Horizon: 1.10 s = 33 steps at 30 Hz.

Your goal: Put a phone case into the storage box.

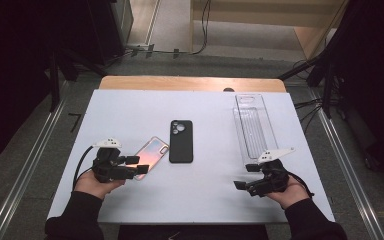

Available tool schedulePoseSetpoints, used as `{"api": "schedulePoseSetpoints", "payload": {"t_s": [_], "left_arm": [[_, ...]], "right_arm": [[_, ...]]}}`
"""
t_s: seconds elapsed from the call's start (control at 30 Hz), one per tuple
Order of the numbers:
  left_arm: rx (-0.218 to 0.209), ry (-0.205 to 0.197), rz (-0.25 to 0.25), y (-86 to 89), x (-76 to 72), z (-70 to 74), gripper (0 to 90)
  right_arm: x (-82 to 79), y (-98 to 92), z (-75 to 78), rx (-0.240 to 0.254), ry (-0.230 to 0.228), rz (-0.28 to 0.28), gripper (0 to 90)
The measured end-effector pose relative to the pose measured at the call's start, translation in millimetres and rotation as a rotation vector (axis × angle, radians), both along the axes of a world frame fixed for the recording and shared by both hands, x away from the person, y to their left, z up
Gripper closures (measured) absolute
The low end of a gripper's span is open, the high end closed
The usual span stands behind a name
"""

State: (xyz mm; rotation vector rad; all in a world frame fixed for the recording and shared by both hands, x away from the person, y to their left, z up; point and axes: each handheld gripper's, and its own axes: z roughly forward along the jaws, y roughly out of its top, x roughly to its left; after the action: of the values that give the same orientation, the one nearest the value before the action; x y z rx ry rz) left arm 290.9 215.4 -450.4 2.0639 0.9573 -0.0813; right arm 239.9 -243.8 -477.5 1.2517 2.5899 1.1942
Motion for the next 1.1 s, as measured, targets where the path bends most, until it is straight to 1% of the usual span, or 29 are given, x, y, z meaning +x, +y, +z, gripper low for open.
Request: {"api": "schedulePoseSetpoints", "payload": {"t_s": [0.13,0.17,0.2,0.23,0.3,0.33,0.5,0.57,0.67,0.7,0.73,0.77,0.8,0.87,1.0,1.07,1.1], "left_arm": [[-0.024,0.007,-0.017,-3.2,-5.0,-2.4,36.9],[-0.030,0.003,-0.022,-4.1,-6.4,-3.3,36.2],[-0.033,0.004,-0.028,-5.1,-7.9,-4.0,33.2],[-0.038,0.005,-0.034,-6.0,-9.6,-4.8,33.2],[-0.039,0.003,-0.057,-8.9,-14.0,-6.4,32.3],[-0.039,0.006,-0.062,-9.7,-15.1,-7.0,31.1],[-0.027,0.012,-0.078,-11.4,-18.0,-9.2,31.1],[-0.025,0.015,-0.076,-11.6,-17.5,-9.7,31.1],[-0.035,0.022,-0.070,-11.1,-15.1,-10.9,31.0],[-0.029,0.024,-0.065,-10.4,-13.7,-11.5,30.8],[-0.029,0.024,-0.065,-10.4,-13.7,-11.5,28.7],[-0.028,0.022,-0.063,-10.2,-13.2,-11.8,28.7],[-0.023,0.017,-0.065,-9.7,-13.2,-11.8,26.9],[-0.018,0.002,-0.064,-8.7,-13.0,-11.5,26.8],[-0.013,-0.031,-0.029,-7.8,-8.9,-10.2,26.7],[0.011,-0.059,-0.012,-6.8,-6.6,-9.3,26.7],[0.028,-0.066,-0.004,-6.1,-5.4,-9.0,26.7]], "right_arm": [[0.2,0.5,-0.7,0.002,0.002,0.004,15.6],[0.2,0.7,-1.0,-0.001,0.001,0.004,15.6],[0.2,1.1,-1.2,-0.002,0.002,0.009,15.6],[0.2,1.2,-1.3,-0.001,0.004,0.010,15.6],[0.1,1.4,-1.5,-0.002,0.004,0.010,15.6],[0.1,1.5,-1.6,-0.001,0.004,0.013,15.6],[-0.3,2.4,-1.8,-0.002,0.009,0.014,15.6],[-0.4,2.9,-1.9,-0.002,0.013,0.013,15.6],[-0.6,3.9,-2.3,-0.004,0.017,0.020,15.6],[-0.7,4.0,-2.4,-0.006,0.016,0.021,15.5],[-0.8,4.2,-2.4,-0.006,0.017,0.022,15.6],[-0.8,4.2,-2.4,-0.006,0.017,0.022,15.6],[-0.8,4.2,-2.4,-0.007,0.017,0.023,15.6],[-0.7,4.1,-2.5,-0.007,0.017,0.022,15.6],[-0.2,4.0,-2.8,-0.007,0.016,0.024,15.6],[-0.1,4.2,-2.9,-0.007,0.016,0.023,15.6],[-0.2,4.2,-2.8,-0.007,0.016,0.023,15.6]]}}
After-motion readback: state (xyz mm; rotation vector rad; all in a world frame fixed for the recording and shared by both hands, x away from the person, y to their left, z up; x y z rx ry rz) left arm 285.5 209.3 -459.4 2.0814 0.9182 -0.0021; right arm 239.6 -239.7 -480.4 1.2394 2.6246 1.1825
